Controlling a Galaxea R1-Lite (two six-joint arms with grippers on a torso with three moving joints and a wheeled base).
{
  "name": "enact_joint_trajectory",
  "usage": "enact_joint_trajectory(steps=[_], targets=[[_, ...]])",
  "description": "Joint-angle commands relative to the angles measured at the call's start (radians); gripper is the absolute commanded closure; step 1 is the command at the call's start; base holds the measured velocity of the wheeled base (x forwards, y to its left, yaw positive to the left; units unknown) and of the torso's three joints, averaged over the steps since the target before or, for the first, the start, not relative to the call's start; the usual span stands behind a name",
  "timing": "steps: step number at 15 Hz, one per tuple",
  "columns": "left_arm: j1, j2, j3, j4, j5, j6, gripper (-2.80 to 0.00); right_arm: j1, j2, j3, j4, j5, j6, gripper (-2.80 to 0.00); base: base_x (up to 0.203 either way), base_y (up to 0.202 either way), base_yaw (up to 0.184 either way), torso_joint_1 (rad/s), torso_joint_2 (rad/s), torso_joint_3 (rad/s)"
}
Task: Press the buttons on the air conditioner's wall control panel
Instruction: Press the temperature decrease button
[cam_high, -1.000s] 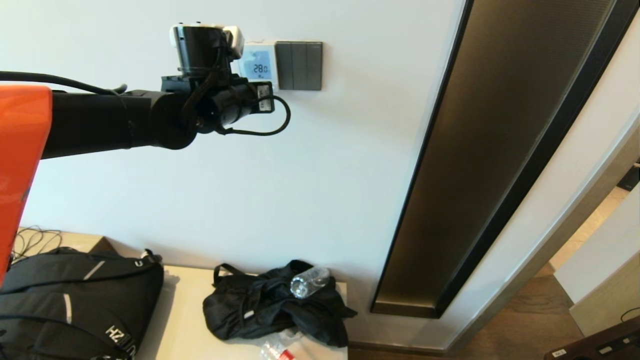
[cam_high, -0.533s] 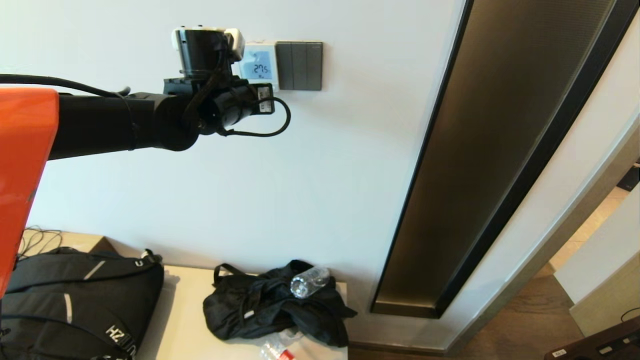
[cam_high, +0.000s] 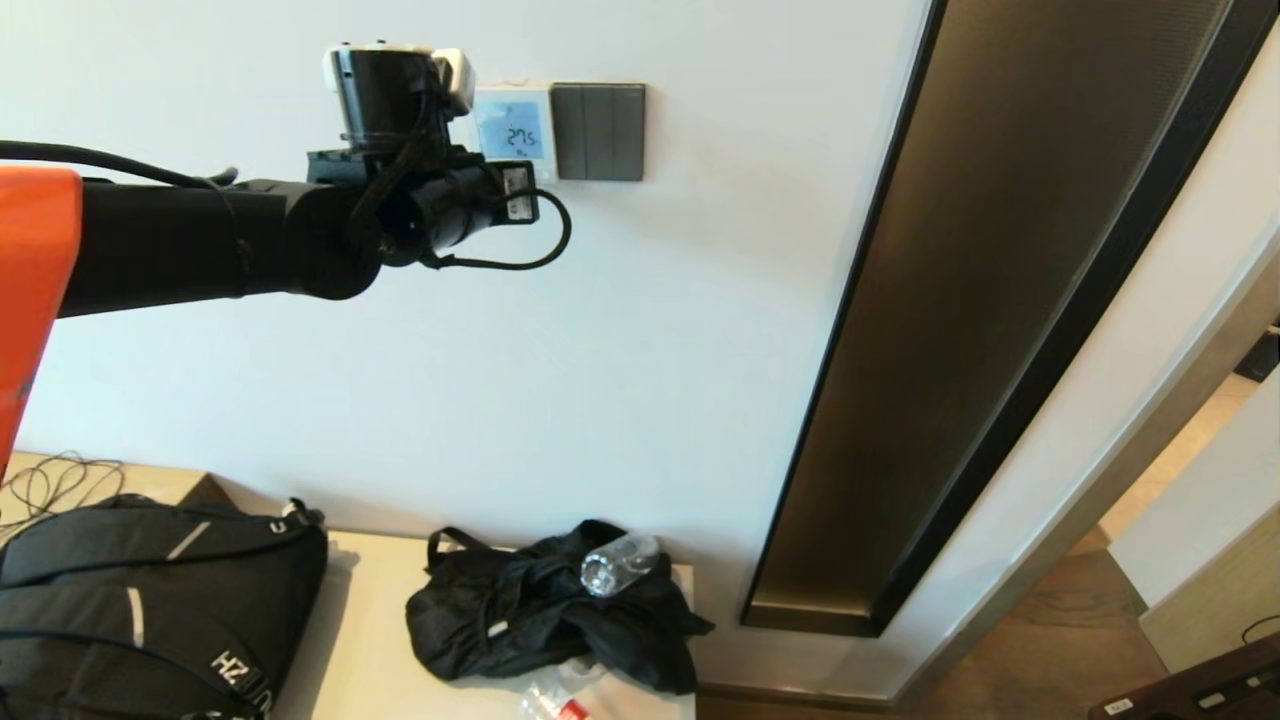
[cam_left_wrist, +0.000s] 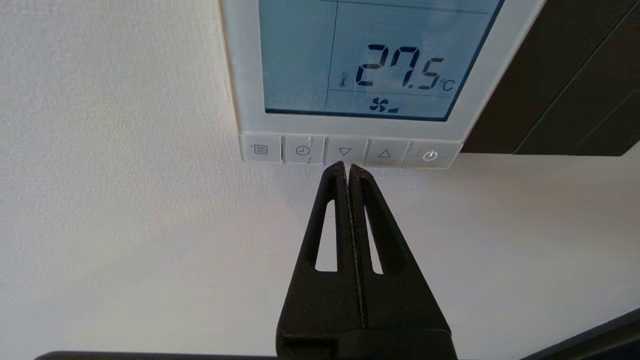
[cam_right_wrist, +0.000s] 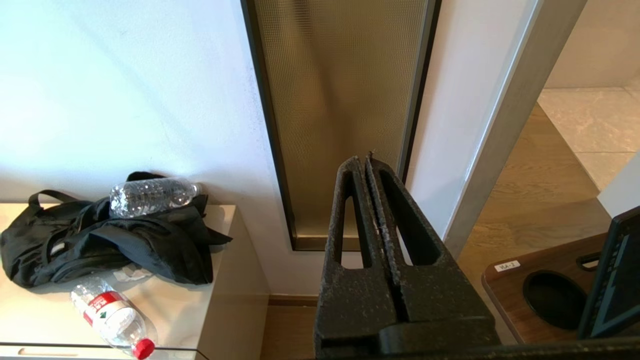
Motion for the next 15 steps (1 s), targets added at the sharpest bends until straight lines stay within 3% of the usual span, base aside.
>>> enact_joint_trajectory(steps=[1, 15], targets=[[-0.002, -0.017, 0.004, 0.001, 0.002, -0.001, 0.00, 0.000, 0.001, 0.000, -0.001, 0.000, 0.000, 0.00, 0.000, 0.000, 0.000, 0.000, 0.00, 0.000], [-0.006, 0.050, -0.051, -0.001, -0.003, -0.005, 0.00, 0.000, 0.001, 0.000, -0.001, 0.002, 0.000, 0.00, 0.000, 0.000, 0.000, 0.000, 0.00, 0.000]])
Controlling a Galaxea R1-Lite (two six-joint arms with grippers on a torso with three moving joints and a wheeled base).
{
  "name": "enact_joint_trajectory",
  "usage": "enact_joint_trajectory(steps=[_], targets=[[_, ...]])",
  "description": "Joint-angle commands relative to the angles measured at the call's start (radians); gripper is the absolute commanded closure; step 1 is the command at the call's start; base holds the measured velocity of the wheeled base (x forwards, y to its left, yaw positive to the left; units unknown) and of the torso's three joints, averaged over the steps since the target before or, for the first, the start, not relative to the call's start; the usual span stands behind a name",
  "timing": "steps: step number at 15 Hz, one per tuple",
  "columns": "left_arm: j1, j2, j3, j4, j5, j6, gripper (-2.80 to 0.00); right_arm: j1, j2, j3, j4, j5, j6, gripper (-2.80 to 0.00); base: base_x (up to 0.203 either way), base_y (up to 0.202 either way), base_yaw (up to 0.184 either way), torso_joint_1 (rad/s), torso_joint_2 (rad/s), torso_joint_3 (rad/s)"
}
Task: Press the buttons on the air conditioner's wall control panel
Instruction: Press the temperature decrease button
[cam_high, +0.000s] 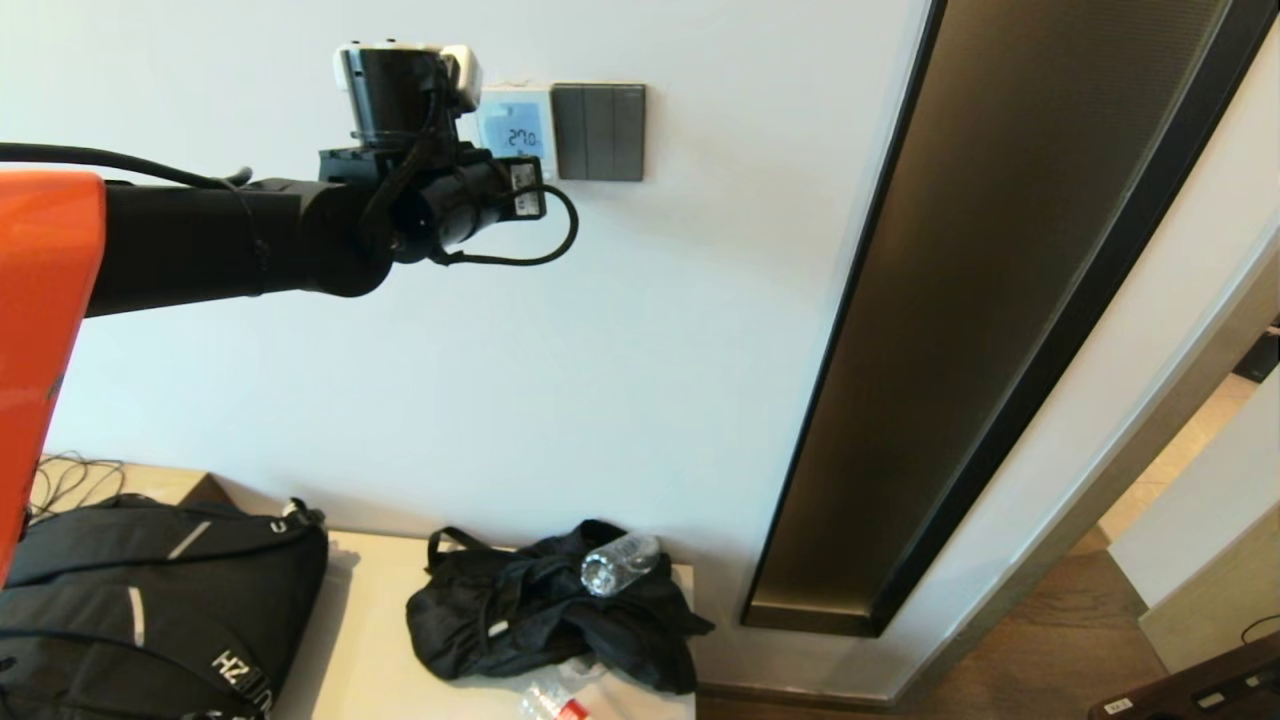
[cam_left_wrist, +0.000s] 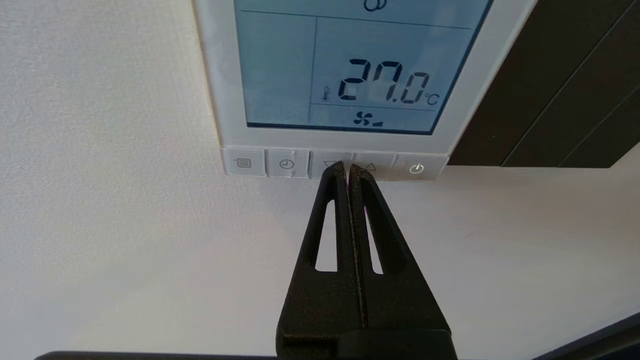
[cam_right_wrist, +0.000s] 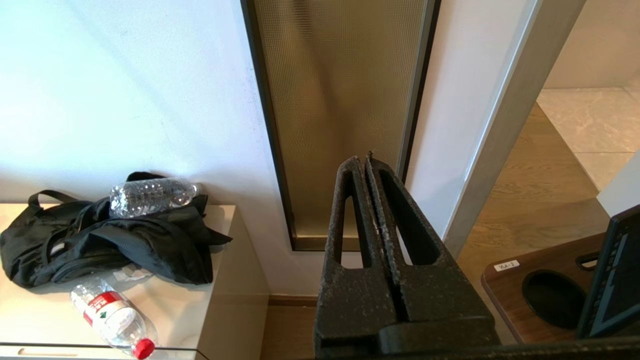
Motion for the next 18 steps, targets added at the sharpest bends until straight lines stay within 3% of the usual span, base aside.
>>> enact_joint_trajectory(steps=[1, 18], targets=[[0.000, 0.025, -0.003, -0.002, 0.001, -0.001, 0.00, 0.000, 0.001, 0.002, -0.001, 0.000, 0.000, 0.00, 0.000, 0.000, 0.000, 0.000, 0.00, 0.000], [0.011, -0.029, 0.070, -0.030, 0.005, -0.011, 0.00, 0.000, 0.001, 0.001, -0.001, 0.001, 0.000, 0.00, 0.000, 0.000, 0.000, 0.000, 0.00, 0.000]])
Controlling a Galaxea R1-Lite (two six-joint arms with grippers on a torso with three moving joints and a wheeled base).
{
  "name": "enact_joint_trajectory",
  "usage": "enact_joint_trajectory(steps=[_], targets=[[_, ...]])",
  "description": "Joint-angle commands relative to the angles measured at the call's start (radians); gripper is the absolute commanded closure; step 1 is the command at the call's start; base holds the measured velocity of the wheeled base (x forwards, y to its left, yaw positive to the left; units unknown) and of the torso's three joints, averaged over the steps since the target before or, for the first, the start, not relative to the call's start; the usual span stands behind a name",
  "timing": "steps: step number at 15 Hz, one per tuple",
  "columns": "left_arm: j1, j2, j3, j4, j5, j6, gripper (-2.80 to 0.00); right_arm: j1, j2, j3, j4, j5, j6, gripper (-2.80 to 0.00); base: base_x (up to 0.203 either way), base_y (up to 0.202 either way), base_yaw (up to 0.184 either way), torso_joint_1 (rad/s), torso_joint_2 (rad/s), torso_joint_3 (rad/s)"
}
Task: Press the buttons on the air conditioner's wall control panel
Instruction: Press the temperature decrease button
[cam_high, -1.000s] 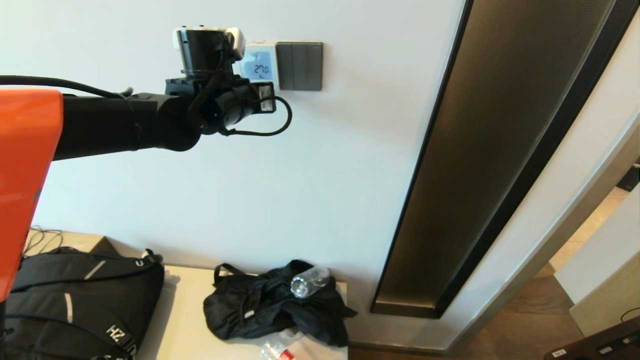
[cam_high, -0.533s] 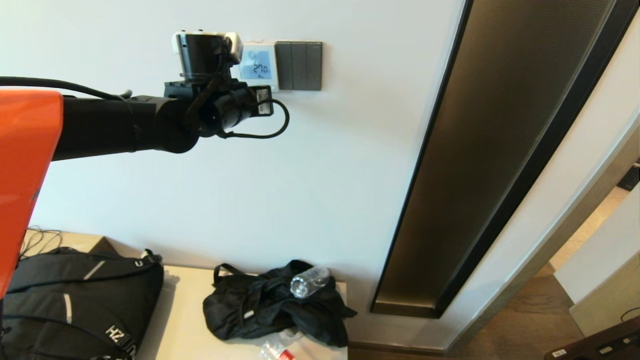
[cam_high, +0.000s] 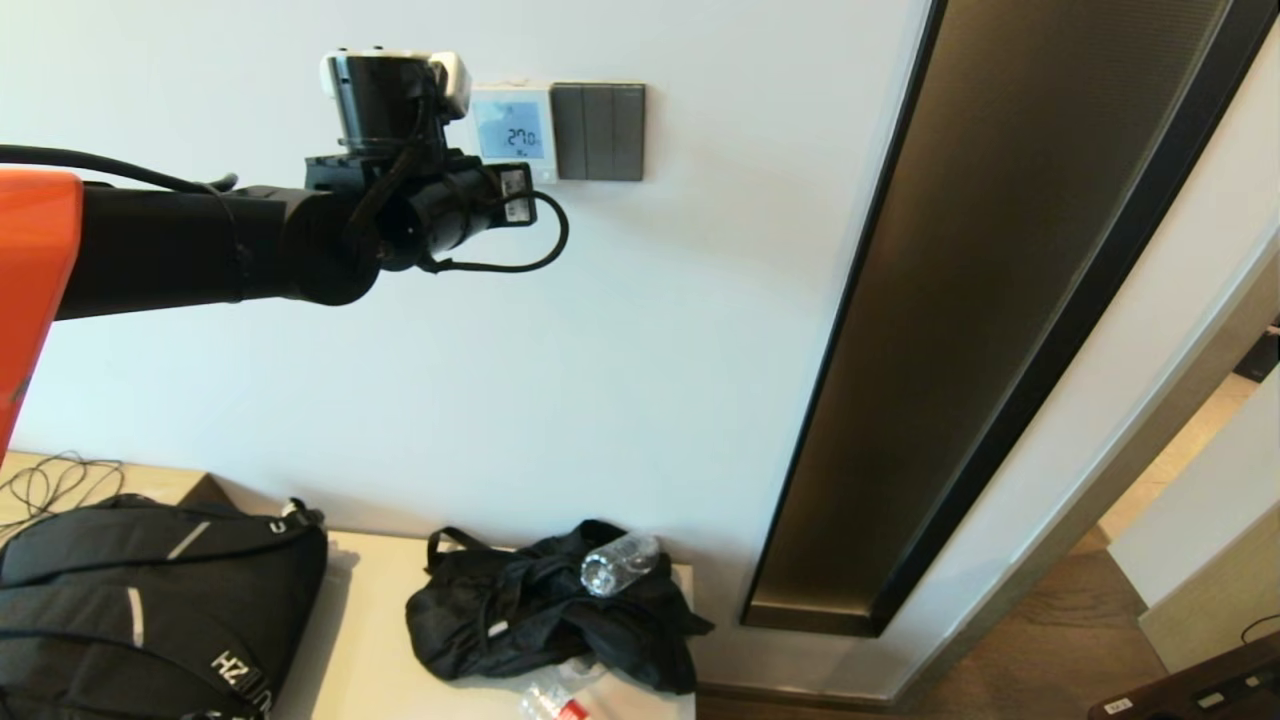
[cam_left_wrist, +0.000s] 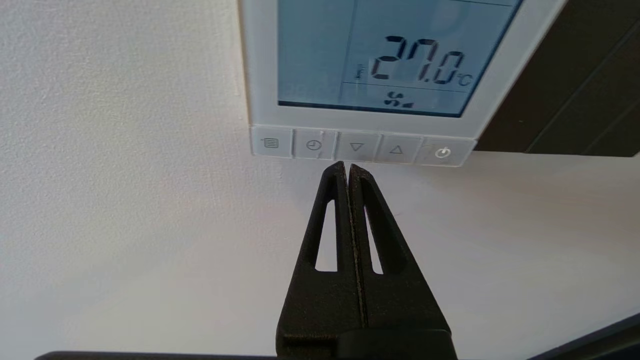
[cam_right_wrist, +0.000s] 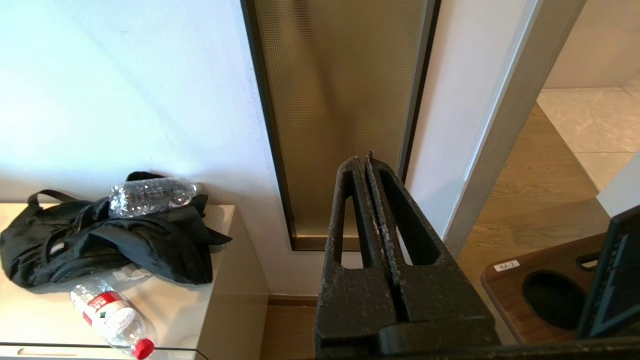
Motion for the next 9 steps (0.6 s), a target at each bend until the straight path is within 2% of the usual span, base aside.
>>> enact_joint_trajectory(steps=[1, 9], targets=[[0.000, 0.012, -0.010, -0.002, 0.002, 0.000, 0.00, 0.000, 0.001, 0.001, 0.000, 0.001, 0.000, 0.00, 0.000, 0.000, 0.000, 0.000, 0.00, 0.000], [0.000, 0.053, -0.059, 0.001, -0.001, 0.000, 0.00, 0.000, 0.001, 0.001, 0.000, 0.001, 0.000, 0.00, 0.000, 0.000, 0.000, 0.000, 0.00, 0.000]])
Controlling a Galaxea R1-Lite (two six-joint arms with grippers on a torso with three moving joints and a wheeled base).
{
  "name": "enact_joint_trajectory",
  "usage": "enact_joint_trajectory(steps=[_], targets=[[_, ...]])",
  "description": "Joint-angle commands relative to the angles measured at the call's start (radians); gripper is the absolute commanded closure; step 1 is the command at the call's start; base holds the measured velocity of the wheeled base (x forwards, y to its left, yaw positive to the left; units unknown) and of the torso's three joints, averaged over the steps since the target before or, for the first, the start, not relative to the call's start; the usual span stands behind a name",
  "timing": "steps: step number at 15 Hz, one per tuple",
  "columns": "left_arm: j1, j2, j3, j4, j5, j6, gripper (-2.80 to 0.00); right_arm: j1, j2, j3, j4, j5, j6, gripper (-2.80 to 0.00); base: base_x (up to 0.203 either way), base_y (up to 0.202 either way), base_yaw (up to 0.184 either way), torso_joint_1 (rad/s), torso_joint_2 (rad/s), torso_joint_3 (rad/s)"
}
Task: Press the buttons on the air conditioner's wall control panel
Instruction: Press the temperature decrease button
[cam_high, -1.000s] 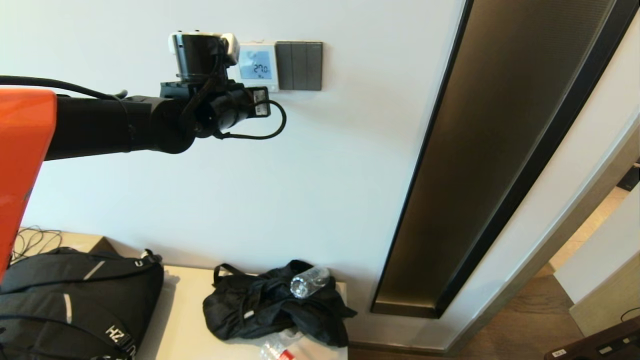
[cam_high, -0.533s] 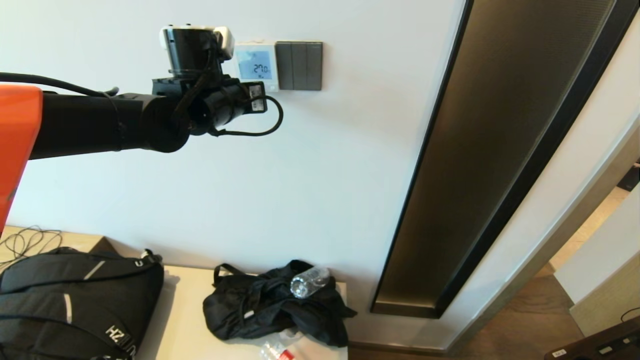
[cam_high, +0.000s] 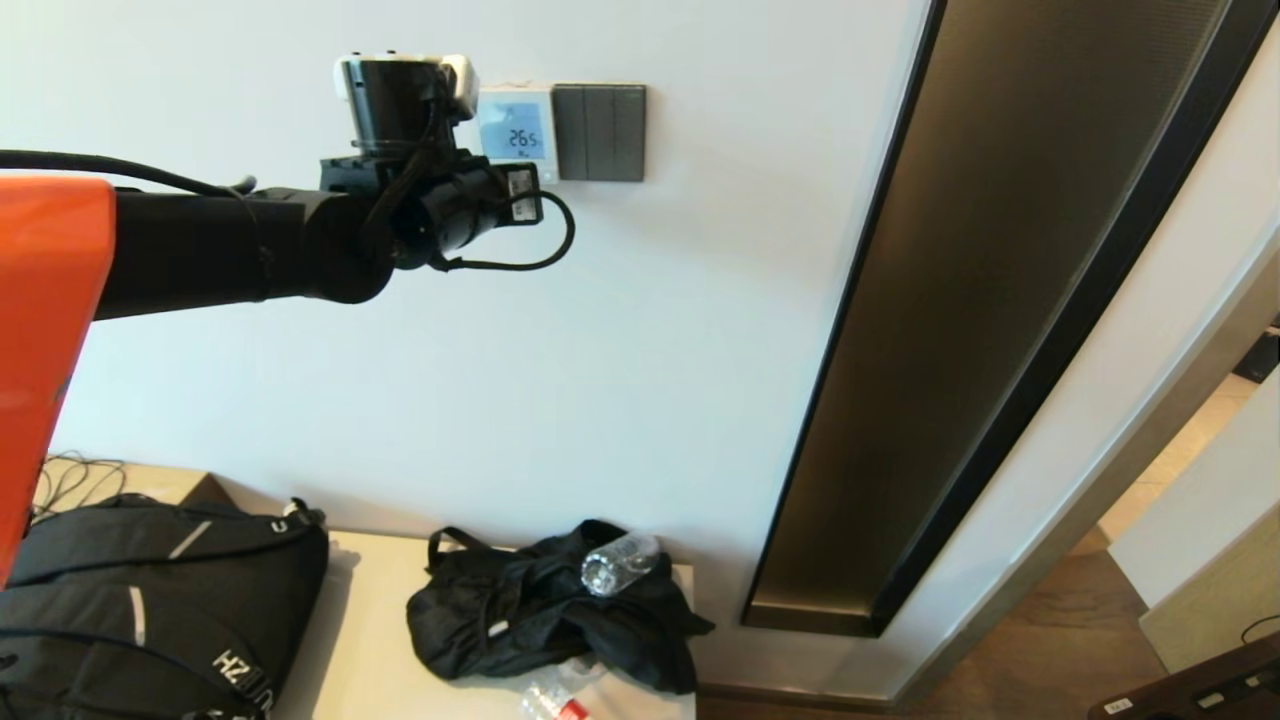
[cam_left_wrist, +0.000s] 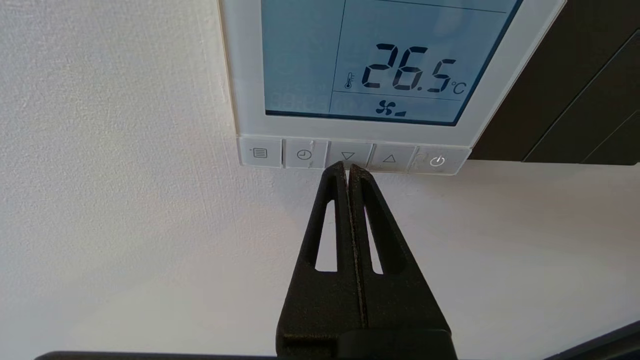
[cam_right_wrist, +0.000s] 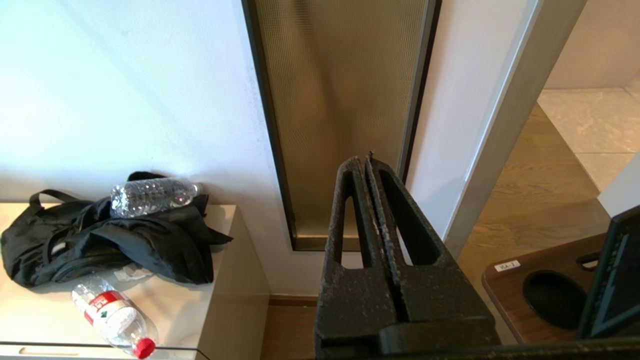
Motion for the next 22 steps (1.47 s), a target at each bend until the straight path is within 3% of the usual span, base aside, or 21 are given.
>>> enact_joint_trajectory(steps=[1, 11, 22], targets=[[0.000, 0.012, -0.001, -0.005, 0.001, -0.001, 0.00, 0.000, 0.001, 0.000, 0.000, 0.001, 0.000, 0.00, 0.000, 0.000, 0.000, 0.000, 0.00, 0.000], [0.000, -0.035, 0.058, -0.025, 0.002, -0.019, 0.00, 0.000, 0.001, 0.000, 0.000, 0.001, 0.000, 0.00, 0.000, 0.000, 0.000, 0.000, 0.00, 0.000], [0.000, 0.020, 0.003, -0.015, -0.003, -0.018, 0.00, 0.000, 0.001, 0.000, 0.000, 0.001, 0.000, 0.00, 0.000, 0.000, 0.000, 0.000, 0.00, 0.000]])
